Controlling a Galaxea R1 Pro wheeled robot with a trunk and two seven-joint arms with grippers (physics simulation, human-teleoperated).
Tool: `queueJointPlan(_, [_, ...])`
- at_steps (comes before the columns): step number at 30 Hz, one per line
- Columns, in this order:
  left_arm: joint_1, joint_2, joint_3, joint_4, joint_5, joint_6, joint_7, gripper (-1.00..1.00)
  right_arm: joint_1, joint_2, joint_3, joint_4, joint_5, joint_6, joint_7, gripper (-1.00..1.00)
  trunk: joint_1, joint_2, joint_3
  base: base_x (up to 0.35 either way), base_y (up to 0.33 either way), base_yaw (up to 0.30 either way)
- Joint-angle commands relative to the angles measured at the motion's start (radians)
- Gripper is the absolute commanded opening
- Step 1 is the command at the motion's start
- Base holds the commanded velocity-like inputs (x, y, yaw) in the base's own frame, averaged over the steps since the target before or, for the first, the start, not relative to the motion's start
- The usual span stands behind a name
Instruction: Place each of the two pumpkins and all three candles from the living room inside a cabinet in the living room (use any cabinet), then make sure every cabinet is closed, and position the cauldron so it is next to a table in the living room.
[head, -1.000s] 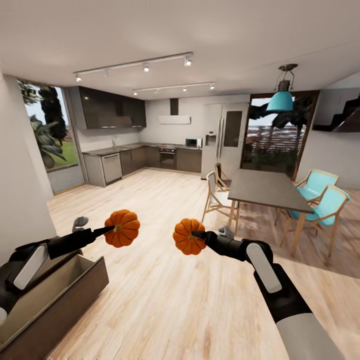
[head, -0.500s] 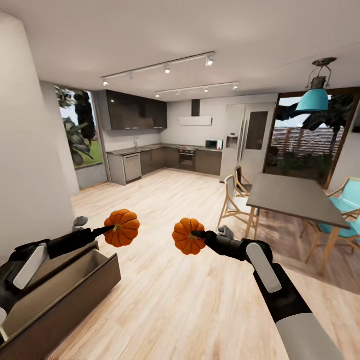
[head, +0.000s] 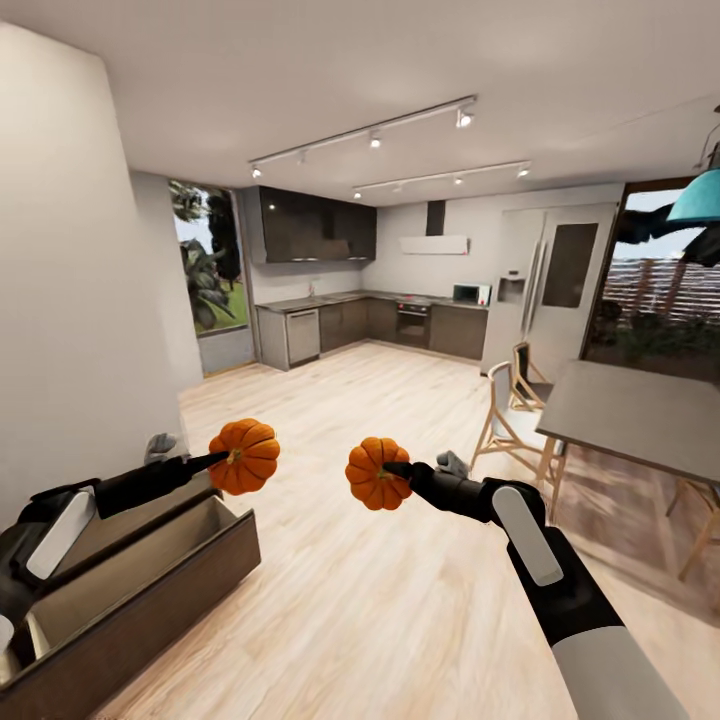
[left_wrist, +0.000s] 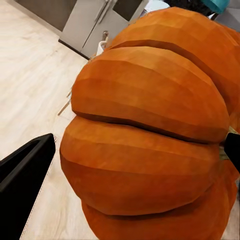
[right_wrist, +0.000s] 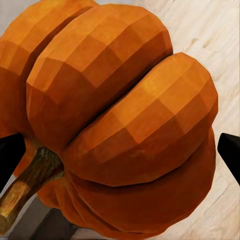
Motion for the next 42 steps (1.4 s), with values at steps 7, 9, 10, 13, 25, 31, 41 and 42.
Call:
queueJointPlan(7, [-0.001,0.0,-0.003,0.001,0.009,0.007,0.0,-1.0,0.0,-0.001,0.003,-0.001,-0.008,0.002,-0.003,-1.0,0.001,-0.001,0.004,0.251,-0.217,0.277])
queueJointPlan(9, [-0.001,0.0,-0.003,0.001,0.009,0.007,0.0,-1.0,0.0,-0.001,0.003,-0.001,-0.008,0.002,-0.003,-1.0,0.001,-0.001,0.005,0.253,-0.215,0.277])
queueJointPlan(10, [-0.001,0.0,-0.003,0.001,0.009,0.007,0.0,-1.0,0.0,-0.001,0.003,-0.001,-0.008,0.002,-0.003,-1.0,0.001,-0.001,0.006,0.253,-0.214,0.277])
queueJointPlan(13, [-0.001,0.0,-0.003,0.001,0.009,0.007,0.0,-1.0,0.0,-0.001,0.004,-0.001,-0.008,0.003,-0.003,-1.0,0.001,-0.001,0.007,0.253,-0.214,0.277])
queueJointPlan(25, [-0.001,0.0,-0.003,0.001,0.01,0.007,0.0,-1.0,0.0,0.0,0.008,0.0,-0.008,0.003,-0.003,-1.0,0.001,-0.001,0.015,0.253,-0.214,0.277])
queueJointPlan(31, [-0.001,0.0,-0.002,0.001,0.01,0.007,-0.001,-1.0,0.0,0.001,0.009,0.0,-0.008,0.003,-0.003,-1.0,0.001,-0.001,0.018,0.25,-0.199,0.277])
queueJointPlan(41, [-0.001,-0.001,-0.001,0.001,0.01,0.006,-0.002,-1.0,0.0,0.001,0.009,0.0,-0.008,0.003,-0.003,-1.0,0.001,-0.001,0.024,0.173,-0.109,0.277])
queueJointPlan(42, [-0.001,-0.001,-0.001,0.001,0.01,0.006,-0.002,-1.0,0.0,0.001,0.009,0.0,-0.008,0.003,-0.003,-1.0,0.001,-0.001,0.025,0.05,-0.019,0.277])
